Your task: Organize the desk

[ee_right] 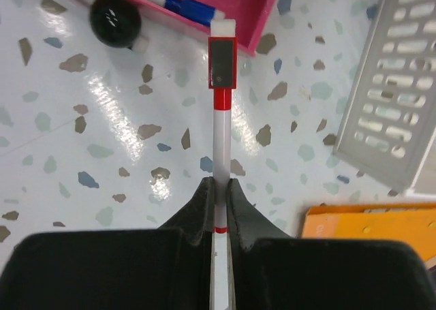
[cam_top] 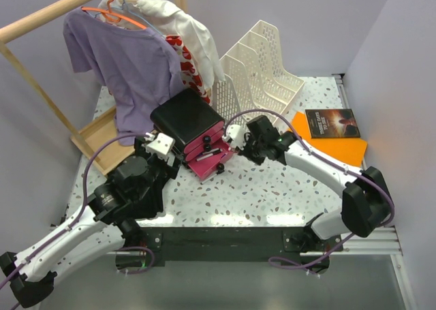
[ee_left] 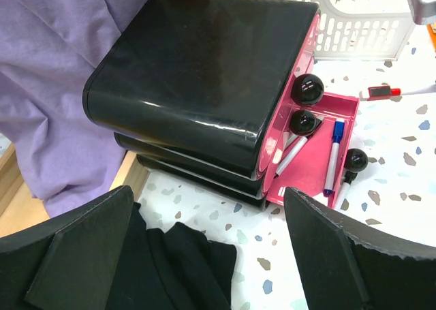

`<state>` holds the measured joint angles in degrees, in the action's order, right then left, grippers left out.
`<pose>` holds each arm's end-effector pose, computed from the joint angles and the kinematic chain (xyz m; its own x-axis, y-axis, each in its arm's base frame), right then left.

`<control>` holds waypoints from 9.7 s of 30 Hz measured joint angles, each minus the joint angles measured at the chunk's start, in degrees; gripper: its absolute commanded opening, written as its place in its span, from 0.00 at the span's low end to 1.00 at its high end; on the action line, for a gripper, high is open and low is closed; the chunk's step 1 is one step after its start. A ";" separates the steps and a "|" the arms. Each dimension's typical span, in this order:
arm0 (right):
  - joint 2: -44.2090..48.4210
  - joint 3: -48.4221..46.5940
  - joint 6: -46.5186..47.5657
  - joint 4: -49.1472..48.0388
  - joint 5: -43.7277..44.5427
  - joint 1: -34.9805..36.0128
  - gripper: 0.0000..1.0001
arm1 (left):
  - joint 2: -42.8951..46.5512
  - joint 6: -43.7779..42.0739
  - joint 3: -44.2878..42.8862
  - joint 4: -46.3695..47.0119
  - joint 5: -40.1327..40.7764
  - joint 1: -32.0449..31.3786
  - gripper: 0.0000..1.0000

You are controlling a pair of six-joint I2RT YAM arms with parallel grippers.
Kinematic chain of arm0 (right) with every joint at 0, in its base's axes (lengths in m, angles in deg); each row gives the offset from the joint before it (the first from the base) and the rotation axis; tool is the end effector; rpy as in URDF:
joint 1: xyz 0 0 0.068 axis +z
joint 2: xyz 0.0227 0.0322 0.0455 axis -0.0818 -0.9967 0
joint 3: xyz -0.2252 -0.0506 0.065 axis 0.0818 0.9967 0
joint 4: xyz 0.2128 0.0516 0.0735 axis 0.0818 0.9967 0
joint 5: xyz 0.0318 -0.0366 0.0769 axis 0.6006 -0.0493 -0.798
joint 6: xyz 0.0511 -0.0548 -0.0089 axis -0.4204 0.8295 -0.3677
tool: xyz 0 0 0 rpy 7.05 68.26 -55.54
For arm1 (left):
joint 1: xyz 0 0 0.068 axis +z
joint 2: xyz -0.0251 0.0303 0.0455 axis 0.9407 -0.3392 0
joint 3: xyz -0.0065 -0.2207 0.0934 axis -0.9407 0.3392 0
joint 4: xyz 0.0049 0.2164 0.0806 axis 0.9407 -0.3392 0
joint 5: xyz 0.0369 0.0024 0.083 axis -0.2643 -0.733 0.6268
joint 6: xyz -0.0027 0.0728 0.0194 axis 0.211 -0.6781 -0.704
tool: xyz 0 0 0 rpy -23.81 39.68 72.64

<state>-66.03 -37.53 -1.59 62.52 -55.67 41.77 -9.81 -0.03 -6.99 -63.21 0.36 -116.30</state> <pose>0.2280 0.1769 0.1953 -0.2968 -0.7827 -0.5470 -0.8505 0.4772 -0.2213 0.1342 -0.0998 0.2781 -0.1640 0.2189 -0.9619 0.3649 0.9194 0.1471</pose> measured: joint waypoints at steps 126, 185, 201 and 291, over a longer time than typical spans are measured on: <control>9.60 -2.10 10.08 8.59 -43.04 -20.90 0.59 | -64.87 12.37 -20.09 -2.62 -10.29 -11.61 0.39; 10.97 -2.08 10.10 8.59 -45.77 -23.34 0.60 | -51.76 -1.62 -20.81 -3.04 -8.92 -2.25 0.34; 10.99 -2.08 10.14 8.61 -45.75 -23.71 0.60 | -44.39 5.44 -18.40 1.49 -23.80 -2.25 0.39; 11.69 -1.88 10.54 8.76 -45.75 -25.07 0.60 | -65.77 8.50 -22.75 6.75 -0.83 -10.51 0.24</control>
<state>-54.34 -39.41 8.94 71.28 -101.42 16.70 -75.58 8.47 -29.74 -56.46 -0.47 -126.82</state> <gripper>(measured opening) 0.597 0.237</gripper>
